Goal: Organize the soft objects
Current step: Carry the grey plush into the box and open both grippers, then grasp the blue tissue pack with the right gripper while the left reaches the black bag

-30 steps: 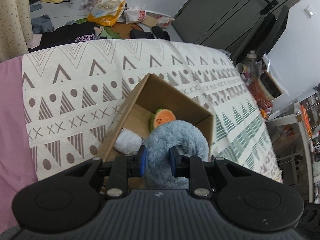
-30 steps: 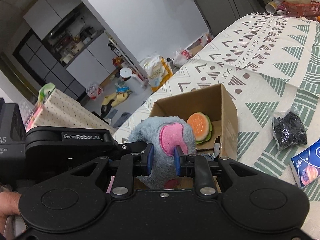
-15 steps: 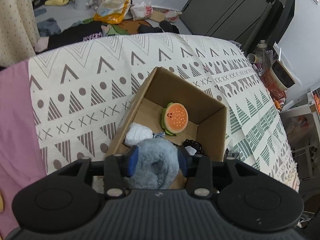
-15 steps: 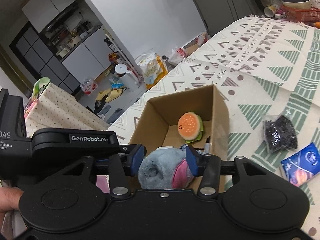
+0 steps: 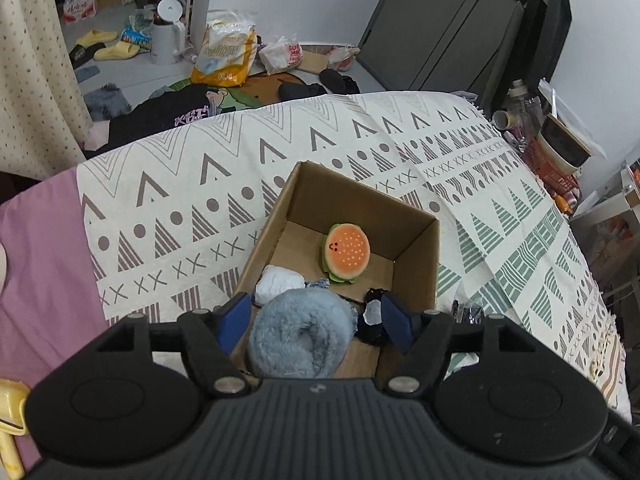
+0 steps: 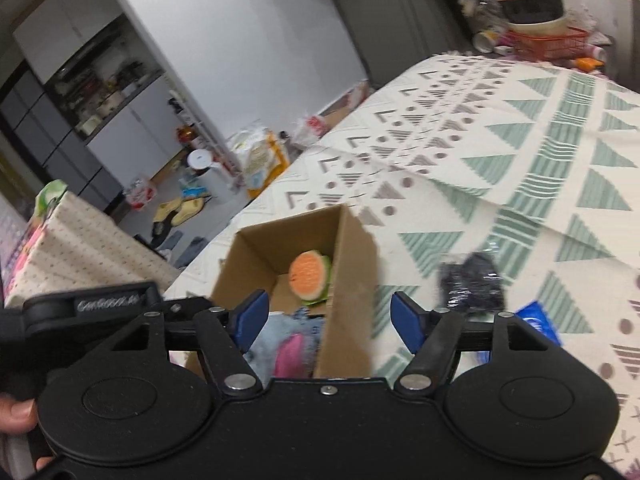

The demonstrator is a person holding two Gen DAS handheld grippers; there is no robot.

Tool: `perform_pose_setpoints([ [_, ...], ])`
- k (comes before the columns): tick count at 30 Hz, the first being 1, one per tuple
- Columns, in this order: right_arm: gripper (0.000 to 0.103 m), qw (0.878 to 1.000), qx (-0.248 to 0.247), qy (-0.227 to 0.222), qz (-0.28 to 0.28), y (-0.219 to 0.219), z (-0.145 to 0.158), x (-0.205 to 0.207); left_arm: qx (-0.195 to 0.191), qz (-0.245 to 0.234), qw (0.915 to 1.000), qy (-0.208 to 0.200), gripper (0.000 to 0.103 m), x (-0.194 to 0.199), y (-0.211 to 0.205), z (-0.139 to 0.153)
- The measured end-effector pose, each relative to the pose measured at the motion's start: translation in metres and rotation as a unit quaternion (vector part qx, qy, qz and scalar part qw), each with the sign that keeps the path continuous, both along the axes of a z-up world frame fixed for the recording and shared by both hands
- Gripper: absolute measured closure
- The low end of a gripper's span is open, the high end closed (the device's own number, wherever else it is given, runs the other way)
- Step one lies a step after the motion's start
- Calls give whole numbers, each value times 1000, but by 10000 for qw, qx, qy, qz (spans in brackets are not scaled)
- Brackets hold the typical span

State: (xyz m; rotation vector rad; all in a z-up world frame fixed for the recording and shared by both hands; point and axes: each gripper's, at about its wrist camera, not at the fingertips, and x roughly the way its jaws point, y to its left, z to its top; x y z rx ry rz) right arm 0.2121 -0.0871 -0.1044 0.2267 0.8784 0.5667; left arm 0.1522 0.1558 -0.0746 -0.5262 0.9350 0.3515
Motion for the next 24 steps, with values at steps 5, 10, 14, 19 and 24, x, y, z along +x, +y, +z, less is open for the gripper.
perform_pose_setpoints([
  [5, 20, 9993, -96, -34, -365, -24, 9, 4, 54, -56, 10000, -52, 33, -3, -11, 7],
  [10, 19, 9975, -10, 111, -700, -54, 13, 9, 152, -242, 9996, -84, 33, -4, -26, 14],
  [14, 15, 9961, 168, 168, -853, -74, 16, 14, 302, -336, 9989, -130, 33, -2, -37, 19],
  [19, 11, 9950, 255, 337, -904, -87, 14, 17, 325, -403, 9985, -160, 33, 3, -53, 22],
  [24, 11, 9884, 456, 789, -1219, -102, -2, 23, 406, -463, 9980, -132, 33, 10, -74, 24],
])
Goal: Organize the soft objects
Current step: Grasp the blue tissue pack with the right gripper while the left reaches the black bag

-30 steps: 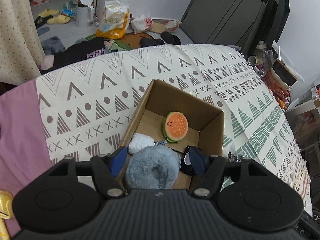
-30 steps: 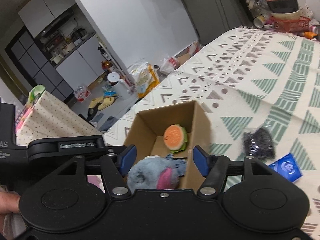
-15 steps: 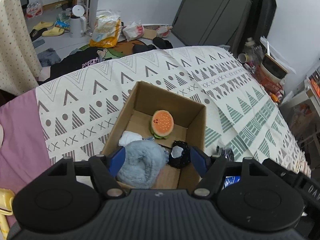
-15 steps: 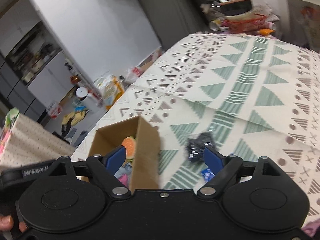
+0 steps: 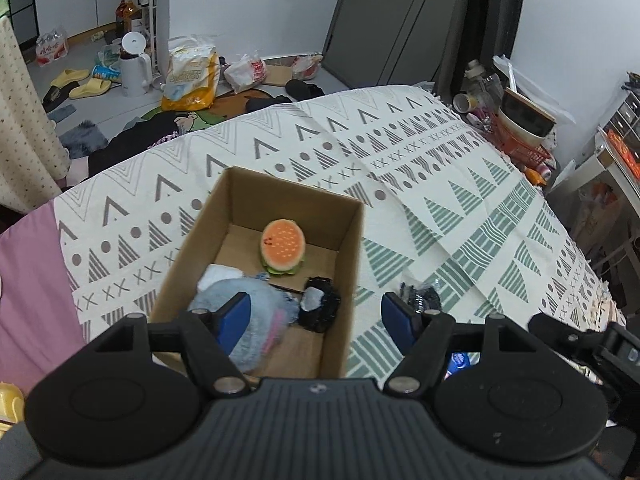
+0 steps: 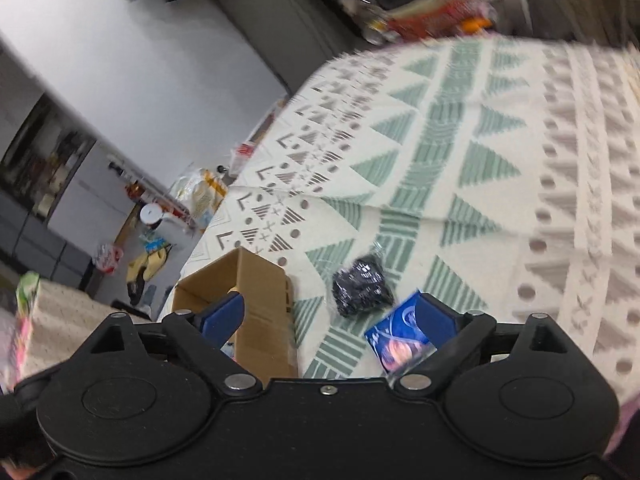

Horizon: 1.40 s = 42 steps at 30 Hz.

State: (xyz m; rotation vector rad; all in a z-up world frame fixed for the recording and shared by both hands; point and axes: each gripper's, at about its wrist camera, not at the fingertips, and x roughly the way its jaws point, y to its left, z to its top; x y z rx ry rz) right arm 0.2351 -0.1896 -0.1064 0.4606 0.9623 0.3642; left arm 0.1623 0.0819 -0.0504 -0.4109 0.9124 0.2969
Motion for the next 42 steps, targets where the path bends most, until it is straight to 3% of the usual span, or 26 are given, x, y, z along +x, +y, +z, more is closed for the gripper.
perform_pose_setpoints([
  [10, 11, 9961, 303, 662, -491, -25, -31, 6, 56, -203, 9998, 23, 33, 21, -43, -6],
  [15, 7, 9947, 219, 747, -673, -31, -38, 10, 117, -337, 9993, 117, 33, 34, -60, -13],
  [33, 7, 9831, 739, 1312, -1037, -54, -68, 29, -38, -623, 9976, 311, 36, 74, -89, -50],
  [36, 12, 9810, 762, 1398, -1107, -55, -75, 32, -80, -591, 9975, 367, 36, 82, -90, -58],
  [39, 30, 9773, 867, 1604, -1083, -51, -89, 36, -156, -520, 9975, 451, 37, 91, -88, -68],
  [42, 30, 9737, 824, 1804, -1117, -44, -100, 38, -192, -455, 9974, 529, 38, 97, -88, -77],
])
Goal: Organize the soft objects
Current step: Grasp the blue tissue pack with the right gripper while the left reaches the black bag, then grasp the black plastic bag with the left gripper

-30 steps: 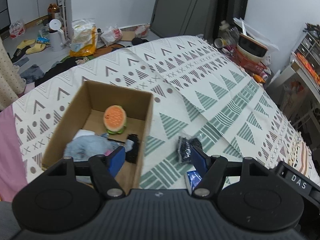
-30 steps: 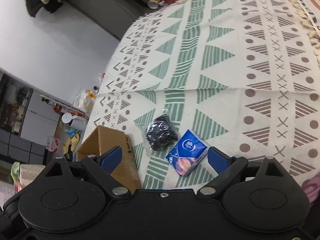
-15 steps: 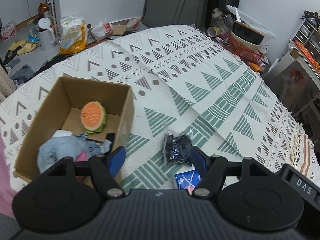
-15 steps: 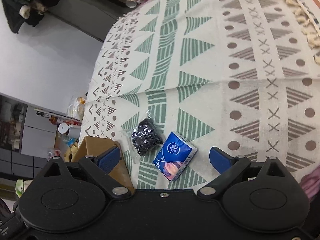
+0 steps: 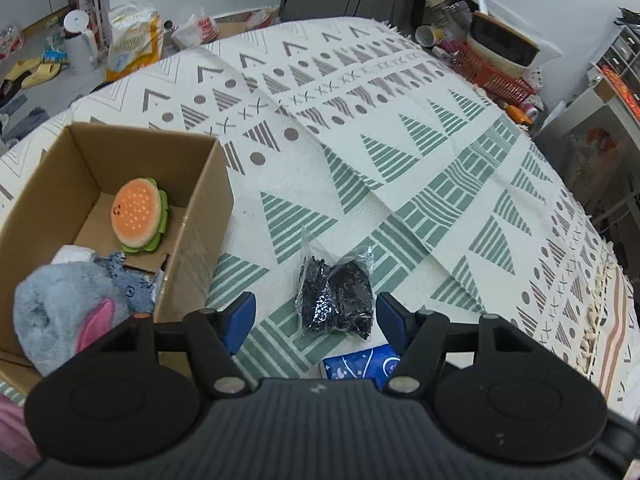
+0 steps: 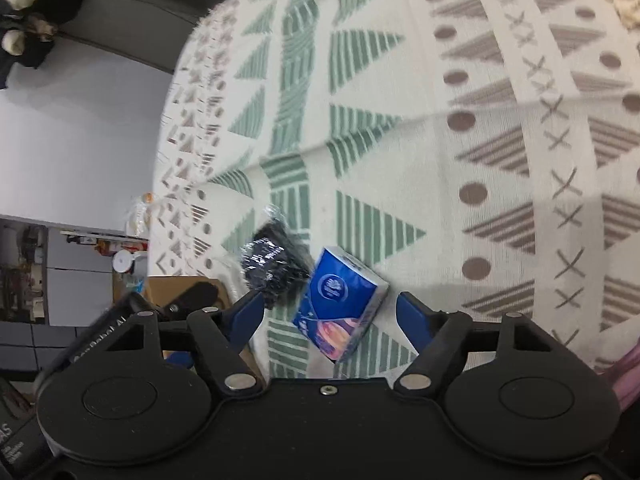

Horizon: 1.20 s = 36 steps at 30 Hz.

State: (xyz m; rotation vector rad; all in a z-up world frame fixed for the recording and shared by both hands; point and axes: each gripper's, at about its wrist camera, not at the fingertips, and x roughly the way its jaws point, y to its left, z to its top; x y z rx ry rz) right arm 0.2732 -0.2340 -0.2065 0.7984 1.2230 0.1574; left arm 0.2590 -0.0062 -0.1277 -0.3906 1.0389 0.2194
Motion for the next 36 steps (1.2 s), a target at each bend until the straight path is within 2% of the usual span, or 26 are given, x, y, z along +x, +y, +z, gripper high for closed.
perform_pose_setpoints([
  [8, 30, 9997, -93, 220, -44, 13, -21, 5, -40, 57, 10000, -14, 41, 14, -1, -14],
  [11, 30, 9986, 178, 496, -91, 16, -35, 10, -119, 58, 9999, 106, 41, 22, 0, -23],
  [14, 32, 9983, 197, 516, -188, 17, -40, 14, -142, 96, 9997, 188, 41, 28, 1, -31],
  [17, 47, 9986, 205, 448, -194, 17, -41, 20, -106, 72, 9996, 236, 41, 33, -1, -39],
  [19, 65, 9982, 247, 479, -269, 13, -44, 23, -53, 113, 9994, 335, 41, 37, -2, -47],
  [22, 69, 9981, 259, 466, -307, 9, -46, 27, -155, 236, 9985, 469, 40, 41, 1, -59],
  [26, 76, 9997, -34, 112, -235, 12, -37, 29, -255, 327, 9983, 417, 40, 41, 4, -62],
  [28, 79, 9991, -140, -16, -411, 5, -34, 26, -391, 375, 9975, 453, 41, 43, 4, -65],
  [32, 81, 9975, -373, -259, -538, -7, -25, 23, -669, 409, 9963, 345, 62, 41, 1, -65],
  [36, 81, 9968, -439, -423, -524, -8, -17, 18, -712, 432, 9963, 223, 68, 34, 0, -57],
])
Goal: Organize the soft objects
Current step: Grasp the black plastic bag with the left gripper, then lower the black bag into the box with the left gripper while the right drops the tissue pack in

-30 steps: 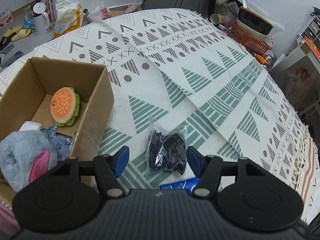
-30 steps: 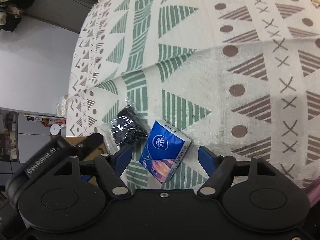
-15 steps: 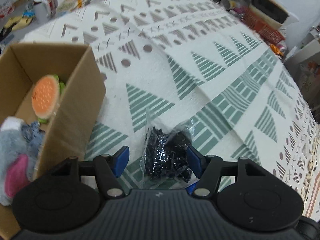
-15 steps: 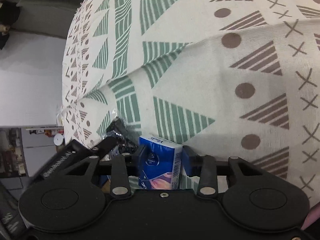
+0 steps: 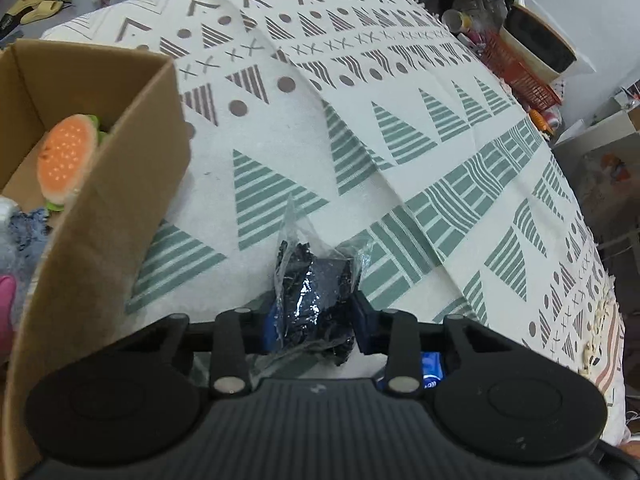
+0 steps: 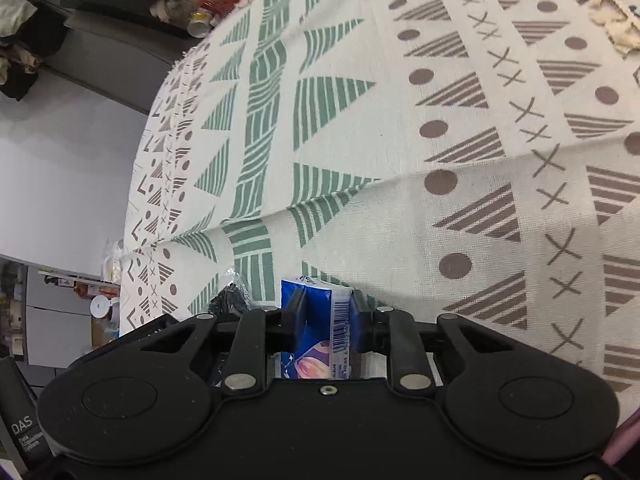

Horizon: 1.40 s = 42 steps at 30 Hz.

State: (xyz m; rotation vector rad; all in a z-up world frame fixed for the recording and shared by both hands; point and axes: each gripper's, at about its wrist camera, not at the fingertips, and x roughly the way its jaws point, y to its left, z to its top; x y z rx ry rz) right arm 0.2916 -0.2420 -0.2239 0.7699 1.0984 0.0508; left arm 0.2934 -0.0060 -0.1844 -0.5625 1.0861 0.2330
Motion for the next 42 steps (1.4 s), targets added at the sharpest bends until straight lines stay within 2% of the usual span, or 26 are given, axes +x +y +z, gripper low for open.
perform_pose_setpoints([
  [11, 81, 9969, -284, -706, 204, 7, 31, -19, 183, 78, 9989, -432, 69, -27, 8, 43],
  [16, 81, 9952, -235, -910, 275, 10, 42, -28, 306, 93, 9970, -705, 69, -42, 15, 66],
  [34, 81, 9797, -268, -1842, 743, 36, 88, -54, 369, 195, 9934, -1069, 69, -99, 50, 102],
  [42, 81, 9766, -65, -1949, 909, 54, 97, -62, 285, 357, 9907, -1278, 69, -116, 81, 118],
])
